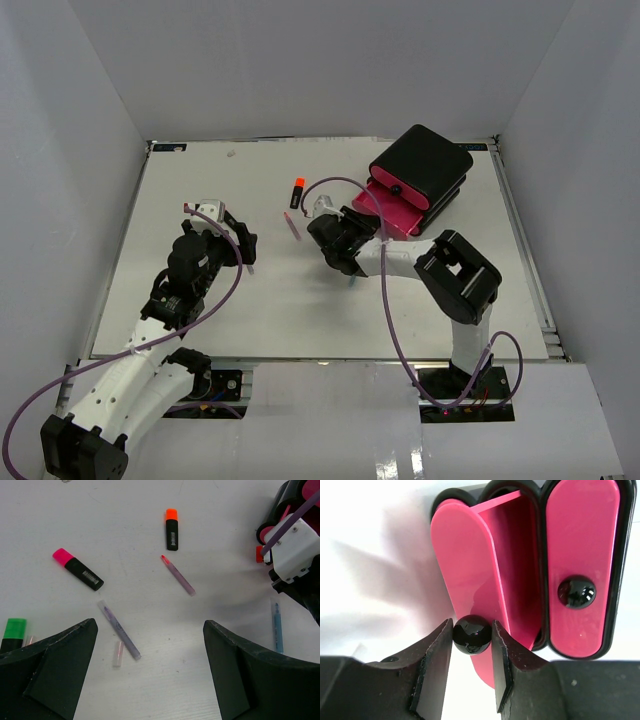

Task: Sort the stationery into containers
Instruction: Open the drawer in the storage box, then pick up the pen from the center of the board.

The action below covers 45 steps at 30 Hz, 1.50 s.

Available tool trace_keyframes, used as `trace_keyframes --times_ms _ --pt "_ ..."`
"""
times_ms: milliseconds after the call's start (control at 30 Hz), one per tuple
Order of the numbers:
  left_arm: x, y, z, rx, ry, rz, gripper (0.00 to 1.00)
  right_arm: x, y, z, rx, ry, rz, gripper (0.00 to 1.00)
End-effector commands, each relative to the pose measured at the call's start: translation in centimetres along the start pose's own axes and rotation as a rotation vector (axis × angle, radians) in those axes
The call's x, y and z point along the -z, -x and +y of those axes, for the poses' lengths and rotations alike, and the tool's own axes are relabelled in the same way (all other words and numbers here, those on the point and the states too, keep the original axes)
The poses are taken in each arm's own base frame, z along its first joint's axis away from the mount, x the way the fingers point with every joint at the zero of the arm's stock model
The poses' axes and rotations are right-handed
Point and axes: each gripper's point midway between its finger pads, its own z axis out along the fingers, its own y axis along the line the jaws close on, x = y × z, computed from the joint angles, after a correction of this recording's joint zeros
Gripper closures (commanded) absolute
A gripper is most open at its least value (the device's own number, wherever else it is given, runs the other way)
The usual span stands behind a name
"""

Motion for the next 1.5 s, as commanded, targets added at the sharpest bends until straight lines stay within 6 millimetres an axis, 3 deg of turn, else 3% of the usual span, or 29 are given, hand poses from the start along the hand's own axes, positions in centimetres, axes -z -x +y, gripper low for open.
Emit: trace_keyframes --times_ms 0,367,533,700,900,1033,1167,1300,1467 --pt "0.1 0.8 -0.1 -0.001 -0.01 -0.027 0.02 1.4 0.0 1.7 -0.06 0.078 -0.005 0.74" --pt "0.1 0.7 -0.1 -0.001 -0.013 -0.025 0.02 3.2 1.0 2.1 -0.098 0.122 -0.004 0.69" --pt "0.1 0.7 -0.2 -0.002 -0.016 -0.024 0.02 4.1 1.9 1.7 -0.171 0.157 -0.019 0.57" --pt "0.1 0.7 -0.2 -0.004 -0.015 -0.021 0.02 5.2 3.0 0.6 -0.242 0.177 -0.035 0.42" --pt "0.1 0.6 -0.1 -0.005 -0.012 -0.021 0.02 7.2 4.3 -1.5 -0.432 0.221 -0.059 0.42" --pt "0.1 0.6 -0.1 -0.005 -0.012 -0.019 0.02 8.5 3.4 -1.7 -0.618 0.262 -0.027 0.44" --pt "0.1 0.6 -0.1 -0.005 -0.012 -0.021 0.02 9.9 2.4 -0.5 -0.852 0.345 0.004 0.44" --pt "0.1 0.6 -0.1 -0.004 -0.009 -0.023 0.02 10.1 -0.1 1.4 -0.968 0.353 0.063 0.46" --pt "0.2 0.6 -0.1 -0.004 -0.009 -0.021 0.02 10.2 -1.2 3.4 -1.086 0.388 0.09 0.47"
